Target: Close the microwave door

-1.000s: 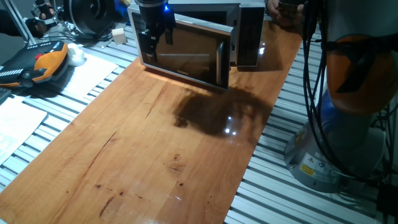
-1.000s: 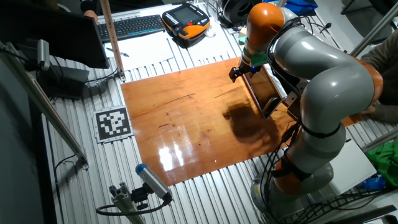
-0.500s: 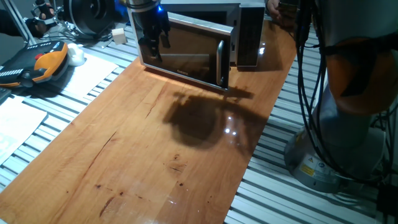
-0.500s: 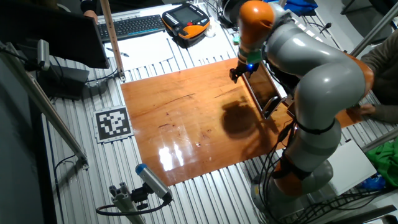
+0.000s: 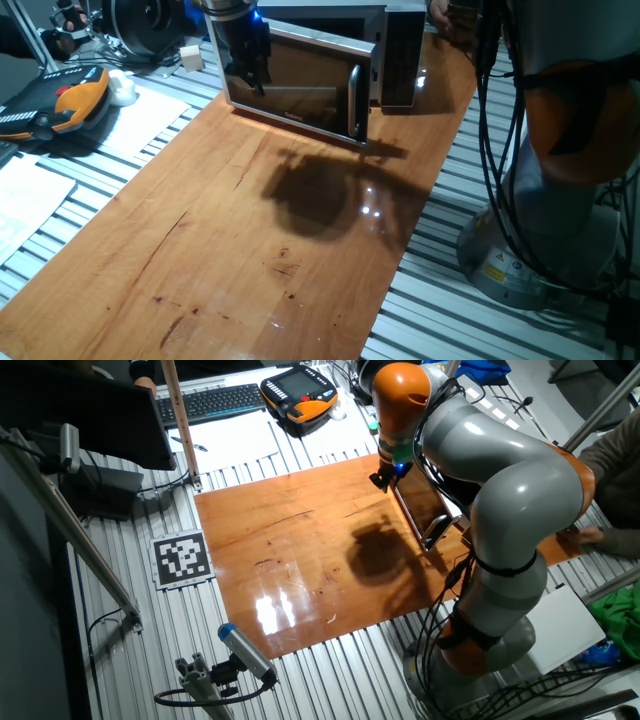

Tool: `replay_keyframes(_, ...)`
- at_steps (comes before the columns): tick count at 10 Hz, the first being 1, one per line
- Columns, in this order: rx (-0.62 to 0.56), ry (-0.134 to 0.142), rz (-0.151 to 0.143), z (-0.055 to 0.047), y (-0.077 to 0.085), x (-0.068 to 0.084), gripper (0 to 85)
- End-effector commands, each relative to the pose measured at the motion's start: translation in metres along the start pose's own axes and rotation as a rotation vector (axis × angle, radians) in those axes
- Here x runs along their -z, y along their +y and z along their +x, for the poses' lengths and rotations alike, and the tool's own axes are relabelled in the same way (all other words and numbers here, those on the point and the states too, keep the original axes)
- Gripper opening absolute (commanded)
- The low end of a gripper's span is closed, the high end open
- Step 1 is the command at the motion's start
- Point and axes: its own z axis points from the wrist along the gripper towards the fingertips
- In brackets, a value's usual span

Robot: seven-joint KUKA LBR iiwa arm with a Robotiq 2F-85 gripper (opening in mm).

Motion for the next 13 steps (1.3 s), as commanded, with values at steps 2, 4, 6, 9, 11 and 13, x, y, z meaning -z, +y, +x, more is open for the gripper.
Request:
replay_keyframes(2,0.011,0.0,-0.002,0.0001,0.0001,-0.0001,0.0)
replay_keyframes(4,0.006,-0.002,-0.001,0.0002,0.0001,-0.0002,0.0)
replay_keyframes(6,0.003,-0.003,-0.001,0.0003,0.0001,-0.0002,0.0)
replay_keyframes(9,0.002,-0.002,-0.001,0.0003,0.0001,-0.0002,0.0)
replay_keyframes(11,-0.018,-0.027,-0.009,0.0003,0.0001,-0.0002,0.0)
replay_keyframes(13,-0.094,-0.094,-0.123,0.0003,0.0001,-0.0002,0.0)
